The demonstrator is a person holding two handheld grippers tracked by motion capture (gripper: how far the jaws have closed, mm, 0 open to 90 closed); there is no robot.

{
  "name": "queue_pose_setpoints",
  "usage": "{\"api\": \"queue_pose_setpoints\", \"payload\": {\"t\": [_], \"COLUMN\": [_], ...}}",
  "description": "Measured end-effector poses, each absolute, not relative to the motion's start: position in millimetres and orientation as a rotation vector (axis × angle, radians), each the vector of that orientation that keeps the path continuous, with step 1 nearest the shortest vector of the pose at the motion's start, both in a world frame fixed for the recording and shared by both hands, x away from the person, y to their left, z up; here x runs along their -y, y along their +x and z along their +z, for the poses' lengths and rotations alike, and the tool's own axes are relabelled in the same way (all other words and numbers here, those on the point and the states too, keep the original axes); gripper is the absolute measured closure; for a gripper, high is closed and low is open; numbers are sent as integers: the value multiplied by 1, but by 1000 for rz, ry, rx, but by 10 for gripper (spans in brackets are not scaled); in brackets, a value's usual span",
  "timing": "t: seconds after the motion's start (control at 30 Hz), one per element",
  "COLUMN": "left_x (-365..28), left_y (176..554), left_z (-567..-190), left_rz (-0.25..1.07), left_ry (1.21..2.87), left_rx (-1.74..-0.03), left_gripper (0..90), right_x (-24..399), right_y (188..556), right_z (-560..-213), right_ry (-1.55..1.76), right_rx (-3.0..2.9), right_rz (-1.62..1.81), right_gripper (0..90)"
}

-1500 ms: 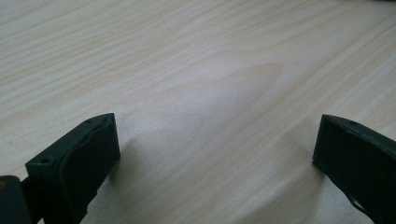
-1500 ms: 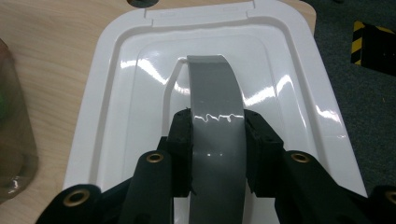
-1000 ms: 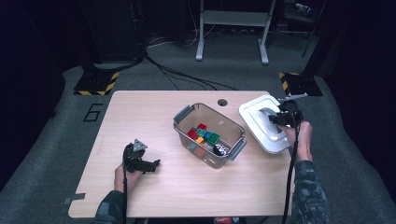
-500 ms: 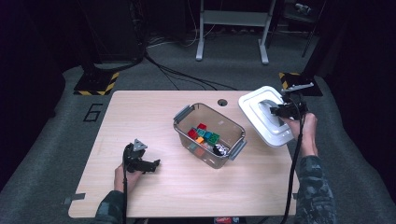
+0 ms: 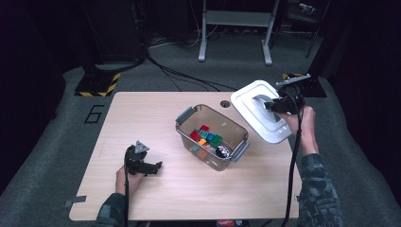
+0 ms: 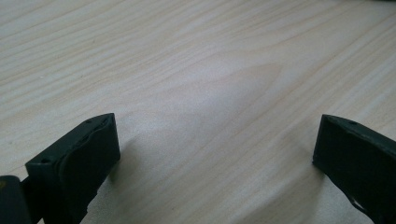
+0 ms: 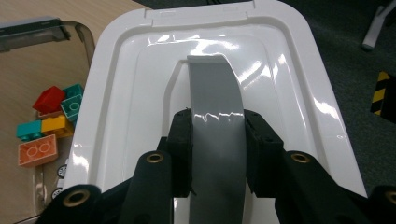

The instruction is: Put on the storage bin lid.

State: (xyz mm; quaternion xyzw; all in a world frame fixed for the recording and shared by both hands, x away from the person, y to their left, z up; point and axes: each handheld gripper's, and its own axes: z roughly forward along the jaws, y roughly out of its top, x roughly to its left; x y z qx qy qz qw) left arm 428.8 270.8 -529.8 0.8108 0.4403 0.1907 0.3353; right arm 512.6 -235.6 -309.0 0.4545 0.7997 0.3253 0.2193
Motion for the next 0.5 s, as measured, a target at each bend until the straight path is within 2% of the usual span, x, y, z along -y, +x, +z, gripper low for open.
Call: {"api": "queue_pose_setpoints", "payload": {"t": [0.5], "left_x": [-271], "left_y": [429], "left_z": [-530], "left_rz": [497], "left_ry": [2114], "left_rx": [-1149], "left_gripper": [5], "right_x": [195], "right_y": [507], "right_z": [-307], "right_ry": [1223], "right_rx": [-2284], "right_rz": [984], "right_gripper": [670]}}
